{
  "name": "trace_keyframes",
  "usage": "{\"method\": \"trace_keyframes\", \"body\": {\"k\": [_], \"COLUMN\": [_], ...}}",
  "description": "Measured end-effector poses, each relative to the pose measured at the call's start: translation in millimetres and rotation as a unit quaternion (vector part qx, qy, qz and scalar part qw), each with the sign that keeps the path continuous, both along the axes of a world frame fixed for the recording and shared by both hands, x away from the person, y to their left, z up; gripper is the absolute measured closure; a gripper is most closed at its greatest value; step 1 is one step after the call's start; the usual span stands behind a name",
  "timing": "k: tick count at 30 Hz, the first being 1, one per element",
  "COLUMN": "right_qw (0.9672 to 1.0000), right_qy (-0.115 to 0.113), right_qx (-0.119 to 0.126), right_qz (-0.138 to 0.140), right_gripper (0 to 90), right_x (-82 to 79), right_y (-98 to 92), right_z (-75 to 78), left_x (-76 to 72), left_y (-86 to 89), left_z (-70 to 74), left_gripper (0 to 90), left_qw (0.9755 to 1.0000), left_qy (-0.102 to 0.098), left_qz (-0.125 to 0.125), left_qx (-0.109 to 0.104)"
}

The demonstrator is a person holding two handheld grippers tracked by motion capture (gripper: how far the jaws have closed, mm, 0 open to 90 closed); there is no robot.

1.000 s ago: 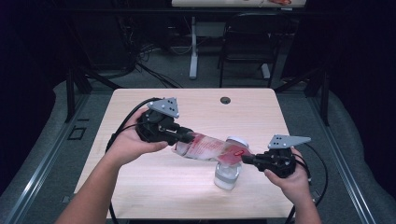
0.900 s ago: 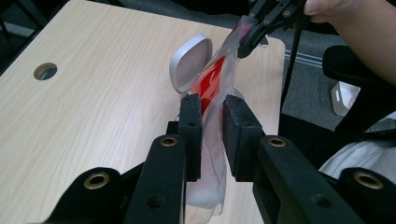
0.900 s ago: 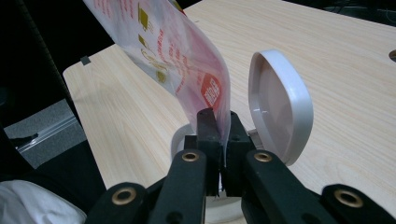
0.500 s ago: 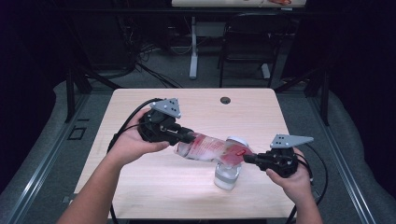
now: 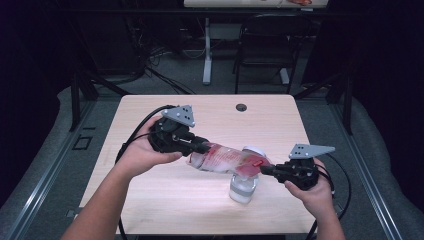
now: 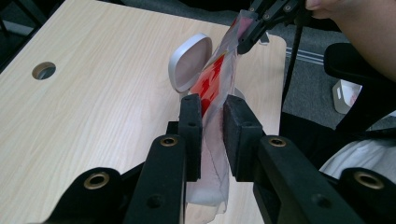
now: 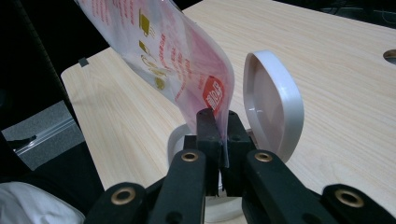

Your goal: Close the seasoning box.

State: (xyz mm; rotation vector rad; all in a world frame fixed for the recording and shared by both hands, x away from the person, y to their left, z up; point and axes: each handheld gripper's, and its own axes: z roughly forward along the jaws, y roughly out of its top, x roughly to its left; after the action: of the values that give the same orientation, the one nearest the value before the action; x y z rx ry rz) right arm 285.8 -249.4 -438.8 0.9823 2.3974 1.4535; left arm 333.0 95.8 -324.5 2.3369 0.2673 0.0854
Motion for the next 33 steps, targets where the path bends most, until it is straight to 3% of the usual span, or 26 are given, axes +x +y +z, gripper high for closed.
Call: {"method": "trace_keyframes", "body": {"k": [33], "right_qw": [1.0], "right_qy": [0.0], "right_qx": [0.004], "right_qz": [0.003], "right_gripper": [88.3], "right_x": [0.1], "right_y": [2.4], "right_z": [-0.2], "left_x": [0.2], "left_y": [0.9], "left_z": [2.9], "left_gripper": [78.3], "left_qw": [1.0], "left_qy": [0.0], "left_qz": [0.001], "left_qx": [-0.001]}}
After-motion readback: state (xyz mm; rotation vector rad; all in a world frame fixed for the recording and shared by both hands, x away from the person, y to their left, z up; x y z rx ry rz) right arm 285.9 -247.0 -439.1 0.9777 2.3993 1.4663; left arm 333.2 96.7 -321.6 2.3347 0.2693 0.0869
